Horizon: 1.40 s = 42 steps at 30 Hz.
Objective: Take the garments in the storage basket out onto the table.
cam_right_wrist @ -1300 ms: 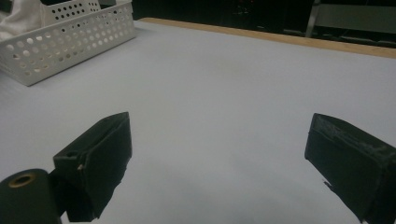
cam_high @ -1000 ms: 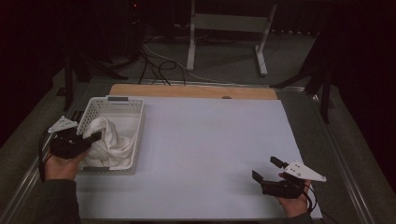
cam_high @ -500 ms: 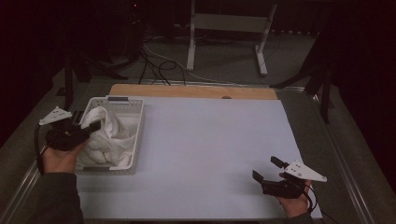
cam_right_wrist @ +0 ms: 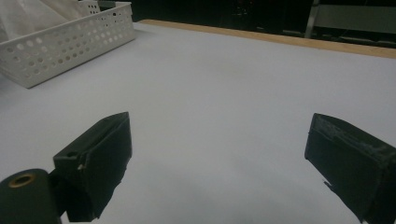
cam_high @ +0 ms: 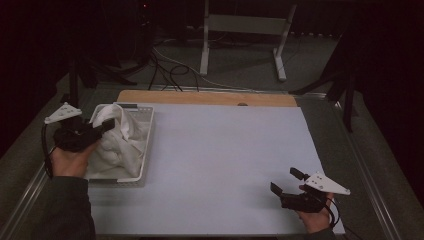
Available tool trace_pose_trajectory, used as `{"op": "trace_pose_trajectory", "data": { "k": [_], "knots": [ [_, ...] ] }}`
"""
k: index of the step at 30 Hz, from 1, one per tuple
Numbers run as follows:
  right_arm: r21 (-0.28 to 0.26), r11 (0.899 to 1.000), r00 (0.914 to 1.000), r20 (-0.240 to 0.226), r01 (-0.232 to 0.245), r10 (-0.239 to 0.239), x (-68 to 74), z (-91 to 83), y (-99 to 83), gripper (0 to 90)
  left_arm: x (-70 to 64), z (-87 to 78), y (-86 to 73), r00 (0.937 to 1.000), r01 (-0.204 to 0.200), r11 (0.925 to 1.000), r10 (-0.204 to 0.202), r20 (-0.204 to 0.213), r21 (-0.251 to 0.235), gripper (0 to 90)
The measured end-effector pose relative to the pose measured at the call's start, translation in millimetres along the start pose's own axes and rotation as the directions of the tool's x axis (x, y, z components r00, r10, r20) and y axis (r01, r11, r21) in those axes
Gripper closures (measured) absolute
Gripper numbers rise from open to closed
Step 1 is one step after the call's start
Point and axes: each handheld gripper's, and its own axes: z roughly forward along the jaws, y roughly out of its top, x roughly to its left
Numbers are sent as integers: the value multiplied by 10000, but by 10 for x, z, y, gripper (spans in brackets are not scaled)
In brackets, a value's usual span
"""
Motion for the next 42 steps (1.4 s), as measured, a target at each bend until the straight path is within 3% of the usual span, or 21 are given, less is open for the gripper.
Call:
{"op": "trace_pose_trajectory", "data": {
  "k": [25,42],
  "knots": [
    [-30,10000,10000,-34,-40,40,-2,2,0,75,-321,182,424,9969,-388,9964,438,655,-747,845],
    [-50,9999,9999,-50,-92,91,2,5,2,75,-576,393,690,9901,-746,9918,861,1112,-1034,845]
  ]
}}
